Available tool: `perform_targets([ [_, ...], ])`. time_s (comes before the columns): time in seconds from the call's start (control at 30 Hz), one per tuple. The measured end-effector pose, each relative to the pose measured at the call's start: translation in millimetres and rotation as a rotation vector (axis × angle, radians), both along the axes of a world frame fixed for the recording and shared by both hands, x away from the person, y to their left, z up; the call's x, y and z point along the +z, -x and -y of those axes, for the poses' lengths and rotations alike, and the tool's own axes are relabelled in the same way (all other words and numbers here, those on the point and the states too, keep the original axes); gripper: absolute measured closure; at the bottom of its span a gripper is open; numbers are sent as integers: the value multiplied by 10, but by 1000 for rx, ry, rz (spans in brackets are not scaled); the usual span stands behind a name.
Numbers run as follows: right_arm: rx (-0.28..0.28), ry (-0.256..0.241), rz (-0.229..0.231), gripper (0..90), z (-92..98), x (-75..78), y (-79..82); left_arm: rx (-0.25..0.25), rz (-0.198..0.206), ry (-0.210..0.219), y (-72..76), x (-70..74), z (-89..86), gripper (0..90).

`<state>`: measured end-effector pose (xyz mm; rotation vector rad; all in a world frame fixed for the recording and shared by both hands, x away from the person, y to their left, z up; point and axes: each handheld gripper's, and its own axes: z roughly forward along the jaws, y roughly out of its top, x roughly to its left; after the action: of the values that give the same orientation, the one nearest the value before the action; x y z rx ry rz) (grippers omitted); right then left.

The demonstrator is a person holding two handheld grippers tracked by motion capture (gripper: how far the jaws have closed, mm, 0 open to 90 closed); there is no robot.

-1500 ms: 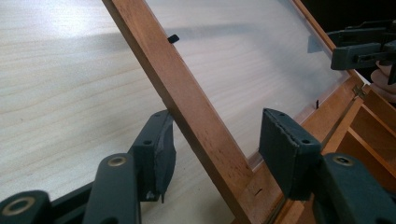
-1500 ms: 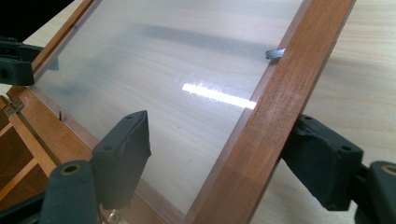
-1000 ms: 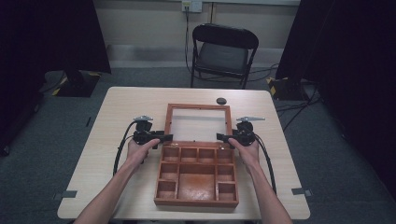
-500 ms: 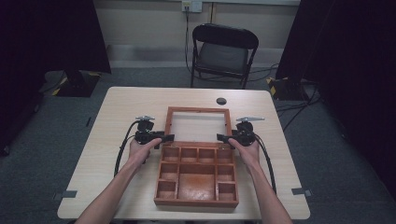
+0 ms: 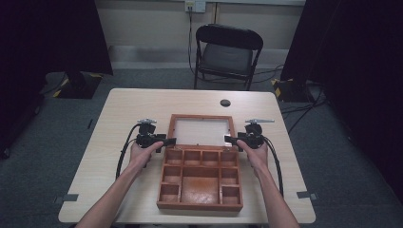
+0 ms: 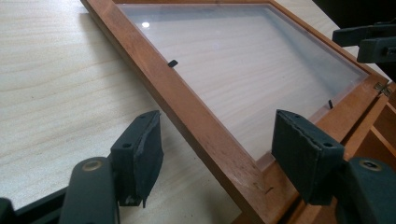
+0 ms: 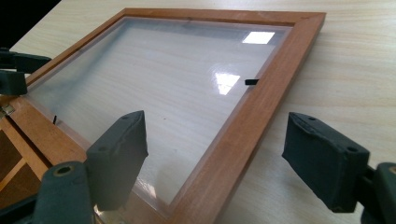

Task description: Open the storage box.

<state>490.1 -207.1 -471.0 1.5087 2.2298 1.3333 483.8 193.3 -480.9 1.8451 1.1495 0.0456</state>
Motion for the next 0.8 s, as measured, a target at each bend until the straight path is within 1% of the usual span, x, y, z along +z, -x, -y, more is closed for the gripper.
perform_targets([
  [0.1, 5, -2, 3, 209, -1, 10, 19, -3, 6, 0, 22, 27, -6, 332],
  [0.17, 8, 5, 12, 209, -11, 31, 43, -5, 12, -1, 46, 53, -17, 332],
  [0.2, 13, 16, 20, 209, -17, 54, 67, -7, 17, -3, 62, 69, -30, 332],
  [0.23, 6, 19, 33, 212, -17, 79, 106, -11, 19, -11, 71, 80, -39, 331],
  [0.27, 8, 11, 39, 213, -12, 88, 129, -7, 25, -20, 83, 93, -44, 329],
  [0.3, 11, 17, 44, 212, -7, 102, 158, -8, 32, -35, 93, 111, -56, 327],
  [0.33, 13, 29, 49, 205, 0, 117, 188, -10, 37, -38, 106, 127, -69, 327],
  [0.37, 12, 37, 52, 196, 14, 135, 215, -5, 43, -29, 122, 140, -79, 325],
  [0.47, -7, 29, 72, 210, 85, 198, 302, -3, 58, -28, 181, 169, -105, 315],
  [0.5, -7, 23, 74, 210, 113, 217, 332, -4, 65, -36, 208, 184, -122, 312],
  [0.53, -7, 19, 77, 208, 138, 235, 366, 1, 76, -31, 240, 193, -134, 310],
  [0.6, -2, 30, 86, 207, 190, 259, 446, 1, 79, -41, 276, 208, -163, 302],
  [0.67, -6, 47, 91, 202, 220, 270, 500, -8, 82, -66, 320, 228, -208, 289],
  [0.7, -9, 56, 101, 200, 247, 275, 549, -1, 83, -67, 348, 238, -229, 278],
  [0.73, -11, 64, 104, 199, 267, 278, 588, -8, 88, -75, 370, 249, -264, 277],
  [0.8, -10, 78, 107, 198, 309, 278, 659, -5, 94, -86, 423, 269, -323, 277],
])
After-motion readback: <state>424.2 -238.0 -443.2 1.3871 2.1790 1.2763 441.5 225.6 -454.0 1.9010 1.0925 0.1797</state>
